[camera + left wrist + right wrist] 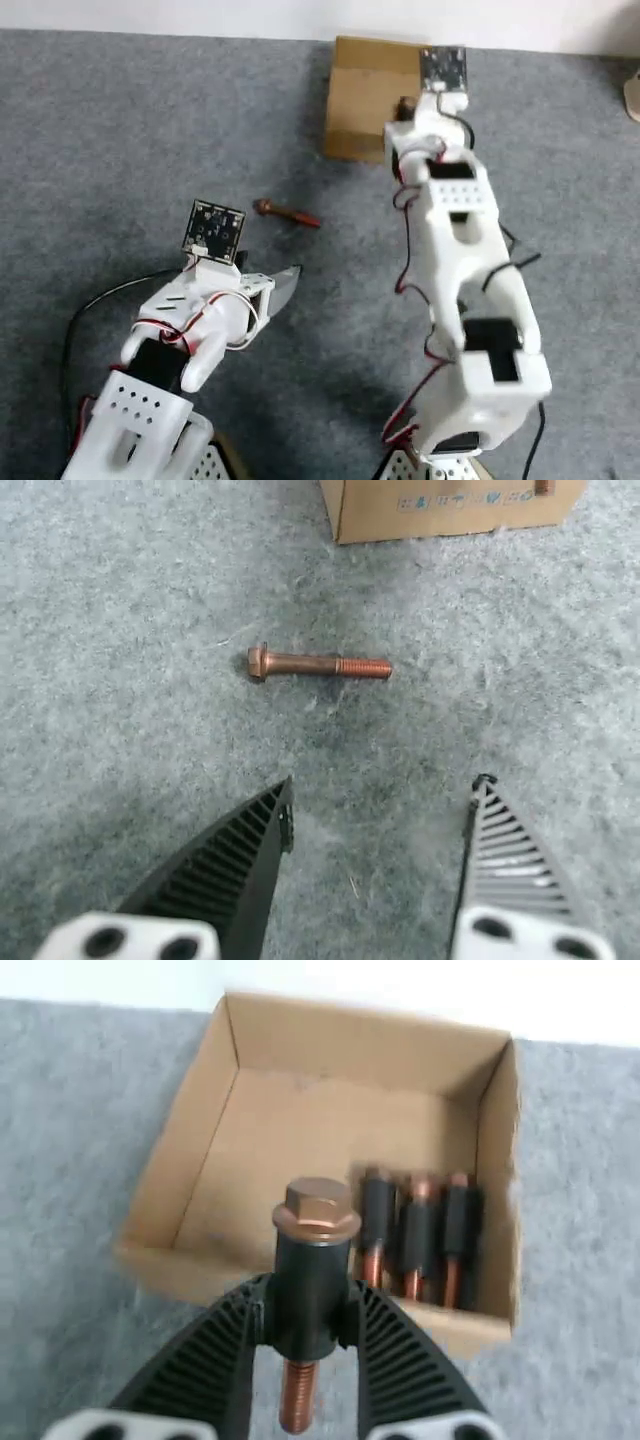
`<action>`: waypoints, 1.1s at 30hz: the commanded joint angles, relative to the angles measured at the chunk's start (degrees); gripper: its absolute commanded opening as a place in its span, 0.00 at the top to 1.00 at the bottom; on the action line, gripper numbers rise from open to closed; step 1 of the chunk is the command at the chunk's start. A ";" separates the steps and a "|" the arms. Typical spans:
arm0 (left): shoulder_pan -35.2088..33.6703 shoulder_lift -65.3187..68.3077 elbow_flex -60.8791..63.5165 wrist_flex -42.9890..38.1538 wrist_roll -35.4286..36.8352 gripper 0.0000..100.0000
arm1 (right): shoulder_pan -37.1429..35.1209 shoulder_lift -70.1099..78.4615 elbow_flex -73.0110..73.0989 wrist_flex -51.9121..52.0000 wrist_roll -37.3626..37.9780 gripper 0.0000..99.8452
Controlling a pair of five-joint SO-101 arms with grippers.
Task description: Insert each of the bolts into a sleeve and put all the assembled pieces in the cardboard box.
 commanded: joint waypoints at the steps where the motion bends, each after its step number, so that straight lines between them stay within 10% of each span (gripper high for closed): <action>1: -0.75 -0.66 -0.31 -1.32 -0.44 0.73 | 0.84 4.26 -12.97 0.22 0.44 1.00; 15: -2.51 -0.66 -0.13 -2.55 -0.44 0.73 | 1.01 33.45 -45.85 0.40 0.35 1.00; 33: -2.51 -0.66 -0.13 -2.55 -0.44 0.73 | 1.89 44.35 -52.18 6.90 0.35 0.94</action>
